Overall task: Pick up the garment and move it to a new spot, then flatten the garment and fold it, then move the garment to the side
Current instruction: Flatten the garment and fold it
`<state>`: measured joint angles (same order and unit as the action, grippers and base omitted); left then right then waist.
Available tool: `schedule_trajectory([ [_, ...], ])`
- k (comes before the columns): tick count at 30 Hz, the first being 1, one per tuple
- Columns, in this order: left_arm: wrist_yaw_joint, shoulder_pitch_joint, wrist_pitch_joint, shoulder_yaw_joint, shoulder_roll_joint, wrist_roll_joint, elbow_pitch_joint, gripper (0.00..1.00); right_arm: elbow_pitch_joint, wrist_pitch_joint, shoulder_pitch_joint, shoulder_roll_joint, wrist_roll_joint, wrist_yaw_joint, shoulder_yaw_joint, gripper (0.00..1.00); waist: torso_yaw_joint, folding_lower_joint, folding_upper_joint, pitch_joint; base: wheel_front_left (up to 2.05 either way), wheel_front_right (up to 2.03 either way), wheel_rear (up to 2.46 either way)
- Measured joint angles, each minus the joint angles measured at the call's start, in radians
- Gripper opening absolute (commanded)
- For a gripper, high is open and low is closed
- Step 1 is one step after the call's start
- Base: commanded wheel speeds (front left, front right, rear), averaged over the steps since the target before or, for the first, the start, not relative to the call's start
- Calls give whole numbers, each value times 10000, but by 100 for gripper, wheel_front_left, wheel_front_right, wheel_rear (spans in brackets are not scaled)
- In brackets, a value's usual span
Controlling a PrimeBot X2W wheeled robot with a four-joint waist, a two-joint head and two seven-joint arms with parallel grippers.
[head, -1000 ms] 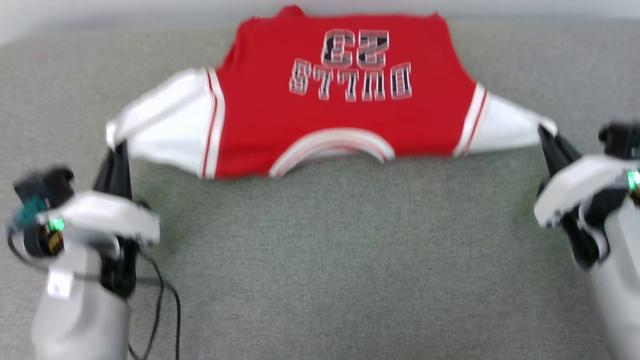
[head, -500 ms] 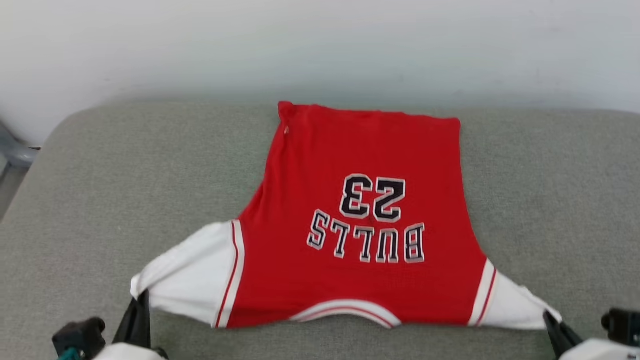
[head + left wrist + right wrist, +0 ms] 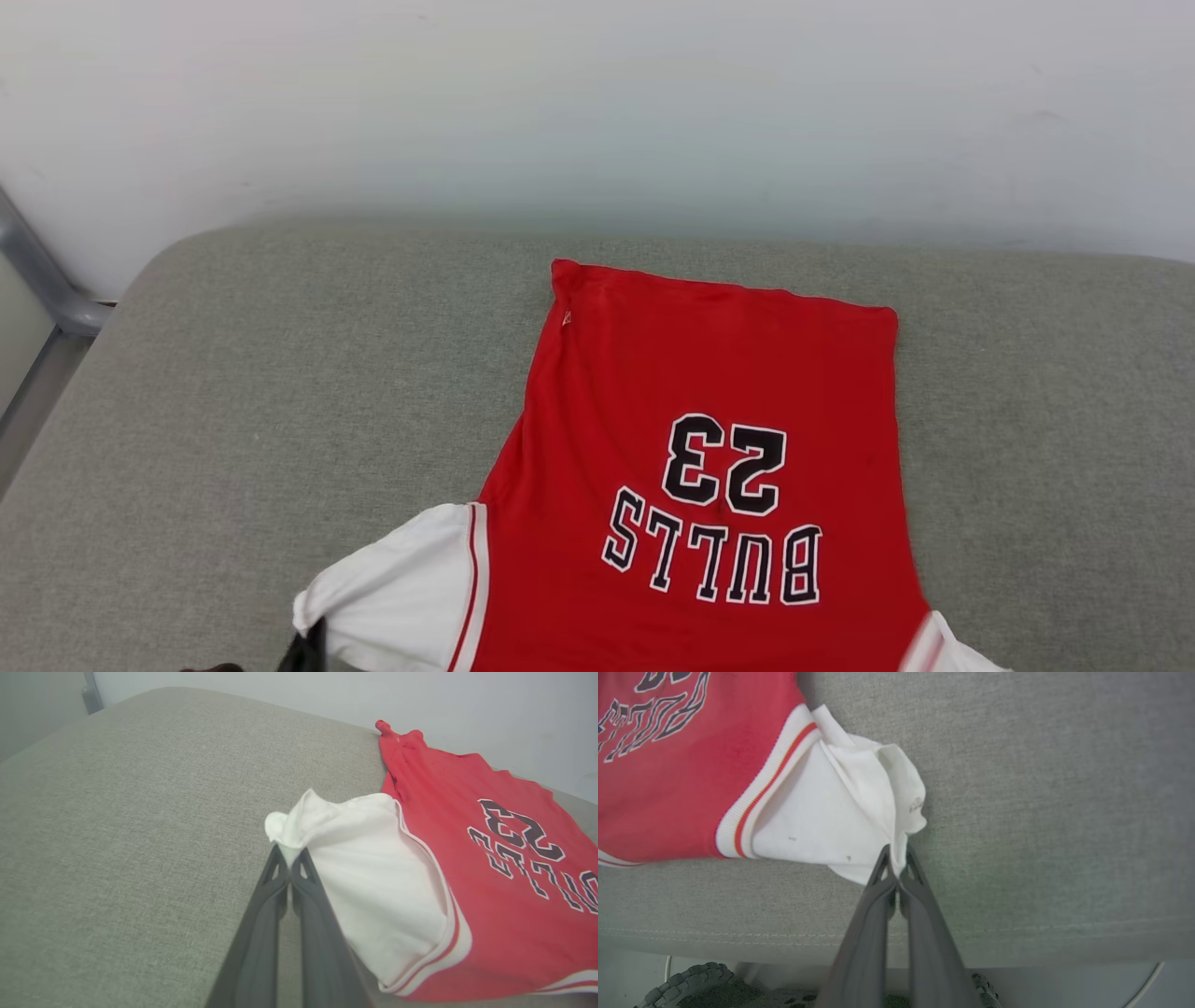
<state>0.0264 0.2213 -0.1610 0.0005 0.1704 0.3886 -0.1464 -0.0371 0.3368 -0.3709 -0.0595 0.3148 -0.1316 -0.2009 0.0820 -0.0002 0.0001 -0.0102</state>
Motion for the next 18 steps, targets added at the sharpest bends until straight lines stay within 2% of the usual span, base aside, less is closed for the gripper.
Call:
schedule_trajectory([
  [1, 77, -9, 79, -186, -94, 10, 77, 0, -121, 75, 98, 25, 138, 2, 151, 100, 17, 1, 0, 7, 0, 0, 0],
  [4, 140, -47, 121, -366, -201, 6, 104, 0, -161, -203, 503, 50, 224, 8, 123, 100, 46, 1, 0, 30, 0, 0, 0],
  [9, 174, -481, 35, -696, -293, -157, 226, 0, -830, -1751, 2458, 59, -81, 8, -276, 100, 159, 2, 0, 189, 0, 0, 0],
  [11, 180, -568, 10, -757, -299, -169, 284, 0, -1024, -2002, 2855, 61, -171, 8, -399, 100, 185, 2, -1, 256, 0, 0, 0],
  [12, 232, -827, -44, -876, -326, -228, 385, 0, -1501, -2370, 3732, 36, -483, 8, -570, 100, 250, 3, 0, 428, 0, 0, 0],
  [18, 351, -1676, -263, -1221, -481, -330, 756, 0, -3279, -2359, 6536, -625, -932, 6, -830, 100, 570, 3, -1, 1196, 0, 0, 0],
])
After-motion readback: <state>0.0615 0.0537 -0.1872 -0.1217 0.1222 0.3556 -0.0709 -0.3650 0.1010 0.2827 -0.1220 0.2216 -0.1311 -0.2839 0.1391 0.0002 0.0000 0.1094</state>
